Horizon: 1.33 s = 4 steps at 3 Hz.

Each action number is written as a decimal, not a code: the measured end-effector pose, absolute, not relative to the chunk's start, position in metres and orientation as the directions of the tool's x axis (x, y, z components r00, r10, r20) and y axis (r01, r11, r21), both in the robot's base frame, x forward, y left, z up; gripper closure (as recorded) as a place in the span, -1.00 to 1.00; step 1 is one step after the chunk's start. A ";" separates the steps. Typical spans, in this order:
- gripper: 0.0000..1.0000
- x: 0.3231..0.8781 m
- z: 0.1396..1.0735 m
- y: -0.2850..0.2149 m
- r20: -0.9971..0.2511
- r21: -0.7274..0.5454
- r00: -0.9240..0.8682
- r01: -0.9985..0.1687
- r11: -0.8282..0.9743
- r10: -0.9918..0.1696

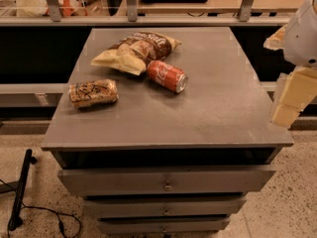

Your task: Pick coke can

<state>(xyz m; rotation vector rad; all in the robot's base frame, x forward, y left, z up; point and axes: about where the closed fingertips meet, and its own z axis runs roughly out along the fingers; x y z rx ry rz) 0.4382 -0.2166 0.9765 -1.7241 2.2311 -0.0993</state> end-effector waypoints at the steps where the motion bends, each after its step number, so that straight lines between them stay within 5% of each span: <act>1: -1.00 0.438 0.976 -0.217 -0.207 -0.247 -0.221 -0.931 0.270 -0.953; 4: -1.00 0.515 0.930 -0.172 -0.231 -0.140 -0.367 -0.904 0.404 -0.901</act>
Offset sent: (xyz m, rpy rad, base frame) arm 0.0527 0.0280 -0.0194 -0.0051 0.0615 -0.0739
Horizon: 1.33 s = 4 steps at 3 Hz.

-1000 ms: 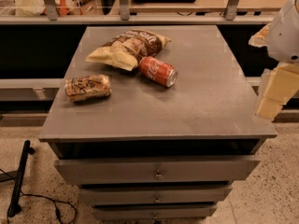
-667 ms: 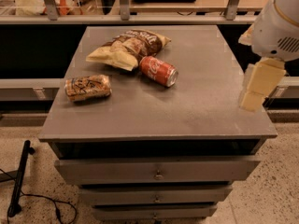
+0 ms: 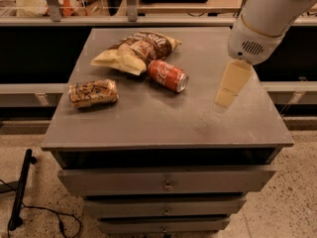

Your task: Pick coke can

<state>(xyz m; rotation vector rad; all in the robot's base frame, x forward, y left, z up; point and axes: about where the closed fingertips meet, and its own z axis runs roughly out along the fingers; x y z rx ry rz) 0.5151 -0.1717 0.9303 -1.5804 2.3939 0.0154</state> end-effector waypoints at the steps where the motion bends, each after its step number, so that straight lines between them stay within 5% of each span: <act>1: -1.00 0.541 0.915 -0.156 -0.222 -0.112 -0.440 -0.875 0.471 -0.870; 4: -1.00 0.604 0.873 -0.091 -0.230 -0.052 -0.528 -0.832 0.552 -0.817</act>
Offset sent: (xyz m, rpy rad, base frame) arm 0.0749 0.0577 -0.0562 -0.0087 0.1248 -0.2103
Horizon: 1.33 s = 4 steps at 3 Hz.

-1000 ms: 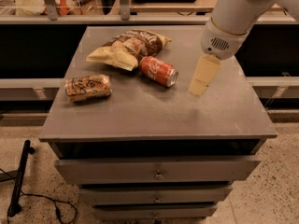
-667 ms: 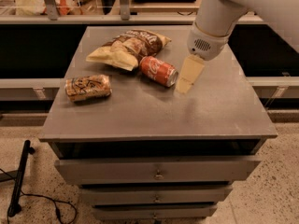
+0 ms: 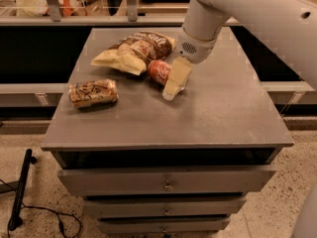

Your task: Pick coke can

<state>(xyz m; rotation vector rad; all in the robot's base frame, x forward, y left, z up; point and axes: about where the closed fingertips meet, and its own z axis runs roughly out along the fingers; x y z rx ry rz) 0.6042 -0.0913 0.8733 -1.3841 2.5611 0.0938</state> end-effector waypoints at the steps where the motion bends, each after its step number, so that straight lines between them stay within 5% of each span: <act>1: -1.00 0.620 0.862 -0.073 -0.239 -0.045 -0.529 -0.832 0.553 -0.814; 2: -1.00 0.636 0.857 -0.064 -0.254 -0.048 -0.537 -0.823 0.565 -0.804; 4: -0.19 0.661 0.854 -0.075 -0.238 -0.092 -0.604 -0.765 0.637 -0.761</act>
Offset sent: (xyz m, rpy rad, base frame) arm 0.0515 0.0373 -0.0177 0.0362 -0.0285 -0.0347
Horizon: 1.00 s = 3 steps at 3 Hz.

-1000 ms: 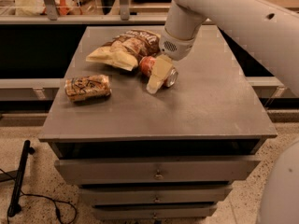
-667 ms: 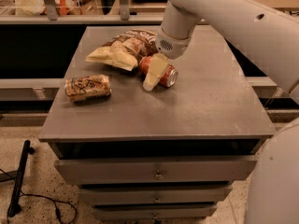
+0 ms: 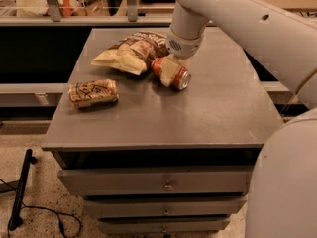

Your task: Pick coke can

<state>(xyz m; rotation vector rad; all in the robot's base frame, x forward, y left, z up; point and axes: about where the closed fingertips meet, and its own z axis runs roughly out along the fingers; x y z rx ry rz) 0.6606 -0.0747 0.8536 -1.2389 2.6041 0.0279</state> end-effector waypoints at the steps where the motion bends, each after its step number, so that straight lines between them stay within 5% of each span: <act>1: 0.30 0.656 0.849 -0.080 -0.197 -0.115 -0.601 -0.770 0.627 -0.774; 3: 1.00 0.639 0.884 -0.072 -0.254 -0.170 -0.475 -0.835 0.523 -0.842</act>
Offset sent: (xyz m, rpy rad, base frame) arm -0.0220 0.0053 0.0099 -0.1242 -0.0261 0.1450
